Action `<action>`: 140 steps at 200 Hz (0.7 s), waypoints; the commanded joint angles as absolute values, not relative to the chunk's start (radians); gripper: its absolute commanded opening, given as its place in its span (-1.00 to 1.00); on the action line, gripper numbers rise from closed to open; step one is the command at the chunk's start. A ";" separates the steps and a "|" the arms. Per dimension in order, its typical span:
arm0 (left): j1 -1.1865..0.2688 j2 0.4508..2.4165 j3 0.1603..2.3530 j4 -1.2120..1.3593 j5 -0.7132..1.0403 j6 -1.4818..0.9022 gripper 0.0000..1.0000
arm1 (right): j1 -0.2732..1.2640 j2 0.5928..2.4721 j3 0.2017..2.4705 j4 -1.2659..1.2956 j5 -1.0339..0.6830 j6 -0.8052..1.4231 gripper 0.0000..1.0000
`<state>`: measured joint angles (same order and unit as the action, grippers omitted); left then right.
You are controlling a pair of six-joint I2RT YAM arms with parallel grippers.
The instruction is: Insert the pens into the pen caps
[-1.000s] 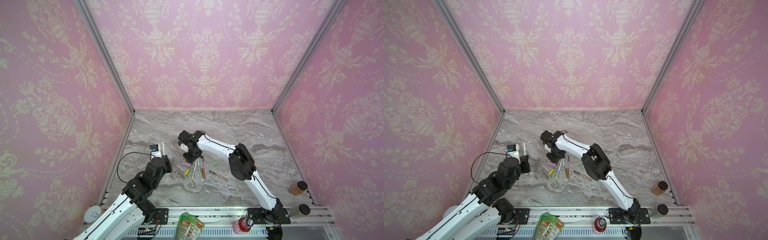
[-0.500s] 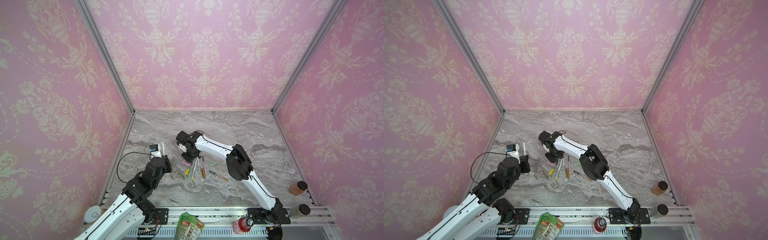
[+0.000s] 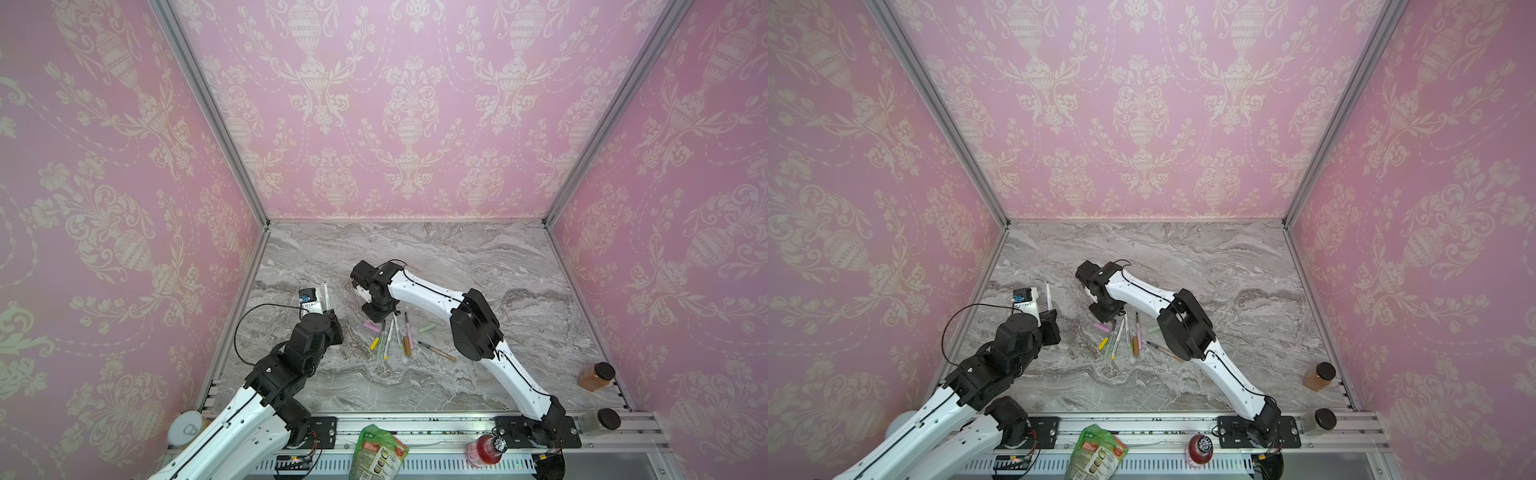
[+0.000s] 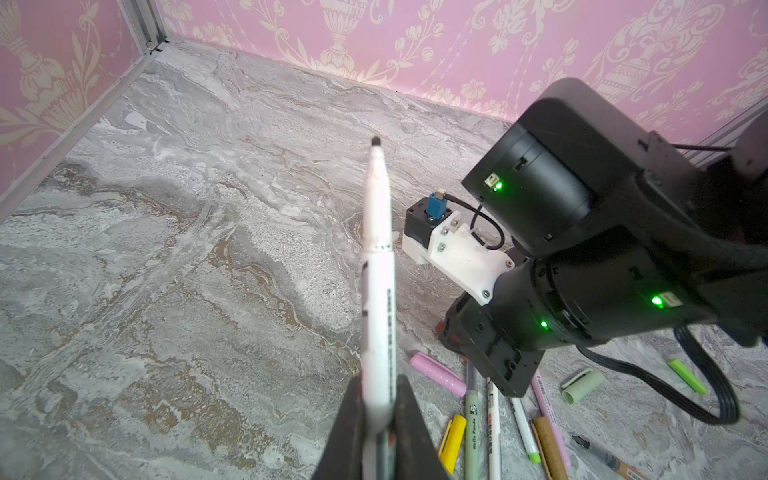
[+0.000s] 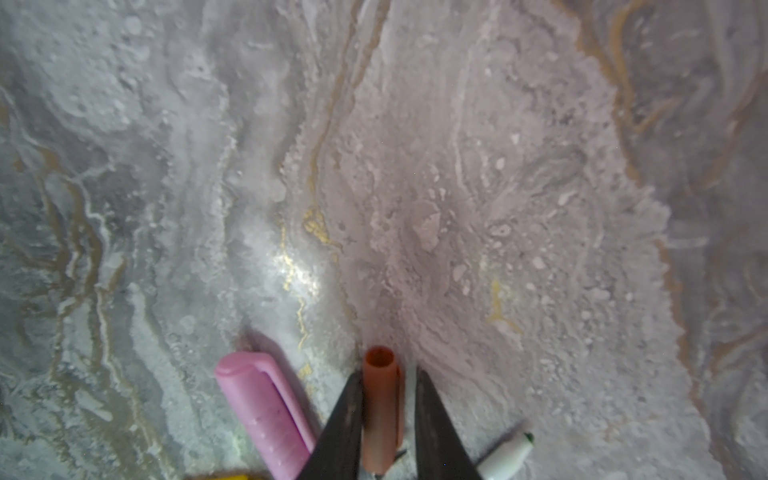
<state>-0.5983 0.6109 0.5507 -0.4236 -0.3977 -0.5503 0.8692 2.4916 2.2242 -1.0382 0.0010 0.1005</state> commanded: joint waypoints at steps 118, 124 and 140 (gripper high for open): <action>-0.579 0.634 0.535 -0.393 -0.367 -0.553 -0.99 | 0.830 2.410 2.179 -0.944 0.048 0.124 -0.86; -0.578 0.636 0.536 -0.389 -0.364 -0.555 -0.99 | 0.822 2.394 2.170 -0.935 0.046 0.130 -0.86; -0.578 0.643 0.537 -0.384 -0.353 -0.554 -0.99 | 0.804 2.353 2.148 -0.925 0.048 0.132 -0.86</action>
